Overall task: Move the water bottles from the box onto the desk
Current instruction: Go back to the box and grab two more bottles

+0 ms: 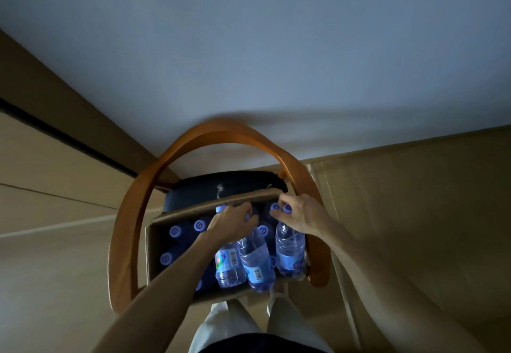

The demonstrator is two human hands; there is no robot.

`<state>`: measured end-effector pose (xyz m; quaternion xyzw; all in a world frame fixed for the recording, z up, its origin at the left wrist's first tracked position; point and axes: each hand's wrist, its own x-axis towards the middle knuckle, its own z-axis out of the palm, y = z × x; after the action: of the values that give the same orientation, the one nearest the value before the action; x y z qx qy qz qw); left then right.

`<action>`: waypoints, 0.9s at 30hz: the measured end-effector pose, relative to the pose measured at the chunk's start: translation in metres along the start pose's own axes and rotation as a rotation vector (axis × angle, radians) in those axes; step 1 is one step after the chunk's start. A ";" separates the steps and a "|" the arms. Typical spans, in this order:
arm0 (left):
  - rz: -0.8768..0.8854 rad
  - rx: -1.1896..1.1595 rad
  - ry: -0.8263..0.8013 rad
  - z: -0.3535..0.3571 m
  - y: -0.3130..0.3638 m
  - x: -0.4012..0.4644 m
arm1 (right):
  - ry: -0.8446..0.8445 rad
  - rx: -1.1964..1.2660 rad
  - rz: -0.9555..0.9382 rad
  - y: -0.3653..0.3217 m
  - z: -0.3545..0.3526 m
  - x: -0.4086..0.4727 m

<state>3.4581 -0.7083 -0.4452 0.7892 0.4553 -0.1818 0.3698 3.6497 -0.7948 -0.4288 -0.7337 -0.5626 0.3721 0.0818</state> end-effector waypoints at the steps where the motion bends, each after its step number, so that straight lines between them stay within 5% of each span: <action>1: -0.009 -0.003 0.039 0.002 0.002 -0.008 | 0.000 -0.022 -0.031 -0.003 -0.001 -0.002; 13: -0.023 -0.011 0.522 -0.025 0.007 -0.105 | -0.117 -0.155 -0.268 -0.047 -0.045 -0.006; 27: -0.289 0.114 1.134 -0.149 -0.080 -0.313 | 0.067 -0.209 -0.745 -0.309 -0.078 -0.015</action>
<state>3.2198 -0.7544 -0.1853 0.7118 0.6744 0.1962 -0.0030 3.4619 -0.6759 -0.2006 -0.4953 -0.8225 0.2334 0.1541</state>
